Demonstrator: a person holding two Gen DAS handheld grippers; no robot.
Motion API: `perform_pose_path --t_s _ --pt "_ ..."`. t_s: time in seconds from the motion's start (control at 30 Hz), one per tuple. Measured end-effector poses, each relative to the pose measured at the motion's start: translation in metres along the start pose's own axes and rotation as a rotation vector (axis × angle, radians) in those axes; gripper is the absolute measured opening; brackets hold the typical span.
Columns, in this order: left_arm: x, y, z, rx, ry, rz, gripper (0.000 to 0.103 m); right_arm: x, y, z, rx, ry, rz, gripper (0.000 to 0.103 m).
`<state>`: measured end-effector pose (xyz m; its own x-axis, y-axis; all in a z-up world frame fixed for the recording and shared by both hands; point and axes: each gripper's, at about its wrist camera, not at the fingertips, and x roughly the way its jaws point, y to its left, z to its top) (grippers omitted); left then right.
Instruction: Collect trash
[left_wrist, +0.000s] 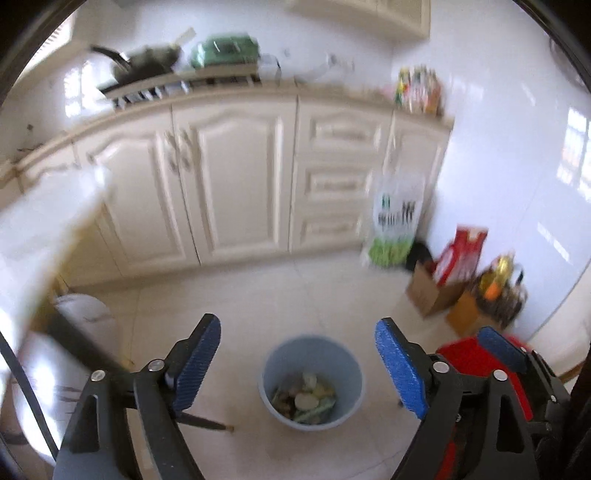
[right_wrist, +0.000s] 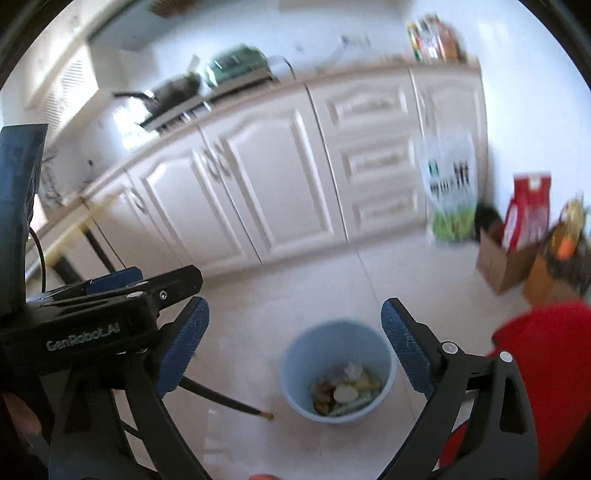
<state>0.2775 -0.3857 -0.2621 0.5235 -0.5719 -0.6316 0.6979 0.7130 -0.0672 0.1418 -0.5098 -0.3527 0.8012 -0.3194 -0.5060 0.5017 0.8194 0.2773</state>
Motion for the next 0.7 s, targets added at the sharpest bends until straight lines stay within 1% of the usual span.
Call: perform_pose_path --t_s 0.03,0.07,0.1,0.13,0.17,0.2,0.23,0.3,0.33,0.37,0.43,0.47,0.5,0.53,0.57,0.6,0.63,0.67,0.7 --pt "-0.033 0.002 0.003 -0.008 -0.053 0.012 0.088 -0.017 0.012 0.011 -0.024 -0.03 0.012 0.1" --pt "-0.058 0.004 -0.003 -0.008 -0.085 0.017 0.091 -0.033 0.024 0.022 -0.049 -0.06 0.026 0.103" --pt "-0.091 0.009 -0.001 -0.013 -0.135 0.039 0.092 -0.048 0.037 0.031 -0.077 -0.087 0.041 0.103" --pt "-0.119 0.014 -0.002 -0.02 -0.167 0.057 0.096 -0.059 0.048 0.04 -0.101 -0.103 0.06 0.103" --pt "-0.138 0.014 -0.005 -0.031 -0.19 0.062 0.099 -0.069 0.059 0.047 -0.123 -0.119 0.079 0.103" --pt "-0.164 0.02 -0.007 -0.047 -0.224 0.066 0.099 -0.082 0.073 0.055 -0.148 -0.145 0.098 0.103" --pt "-0.197 0.03 -0.008 -0.064 -0.263 0.095 0.099 -0.096 0.089 0.063 -0.177 -0.175 0.121 0.103" --pt "-0.241 0.041 -0.014 -0.072 -0.306 0.124 0.101 -0.116 0.115 0.076 -0.215 -0.211 0.15 0.103" --pt "-0.273 0.052 -0.015 -0.081 -0.332 0.155 0.103 -0.129 0.132 0.084 -0.237 -0.235 0.183 0.103" --pt "-0.292 0.054 -0.02 -0.087 -0.348 0.183 0.102 -0.135 0.14 0.087 -0.248 -0.241 0.204 0.103" --pt "-0.346 0.07 -0.028 -0.113 -0.417 0.266 0.102 -0.154 0.167 0.1 -0.266 -0.263 0.275 0.103" --pt "-0.367 0.074 -0.033 -0.121 -0.433 0.29 0.102 -0.162 0.176 0.103 -0.274 -0.285 0.299 0.103" --pt "-0.397 0.084 -0.04 -0.129 -0.448 0.321 0.102 -0.174 0.189 0.107 -0.294 -0.311 0.318 0.103" --pt "-0.414 0.088 -0.045 -0.136 -0.453 0.348 0.102 -0.188 0.207 0.113 -0.328 -0.34 0.334 0.103" --pt "-0.432 0.091 -0.051 -0.141 -0.461 0.378 0.102 -0.197 0.217 0.113 -0.344 -0.353 0.345 0.103" --pt "-0.452 0.095 -0.057 -0.149 -0.478 0.409 0.102 -0.211 0.234 0.117 -0.369 -0.379 0.375 0.103" --pt "-0.479 0.102 -0.066 -0.164 -0.497 0.453 0.102 -0.219 0.243 0.119 -0.381 -0.394 0.397 0.103" --pt "-0.492 0.098 -0.07 -0.169 -0.508 0.478 0.102 -0.231 0.257 0.122 -0.402 -0.412 0.427 0.103" --pt "-0.513 0.098 -0.078 -0.175 -0.528 0.507 0.102 -0.237 0.266 0.122 -0.415 -0.419 0.439 0.103"
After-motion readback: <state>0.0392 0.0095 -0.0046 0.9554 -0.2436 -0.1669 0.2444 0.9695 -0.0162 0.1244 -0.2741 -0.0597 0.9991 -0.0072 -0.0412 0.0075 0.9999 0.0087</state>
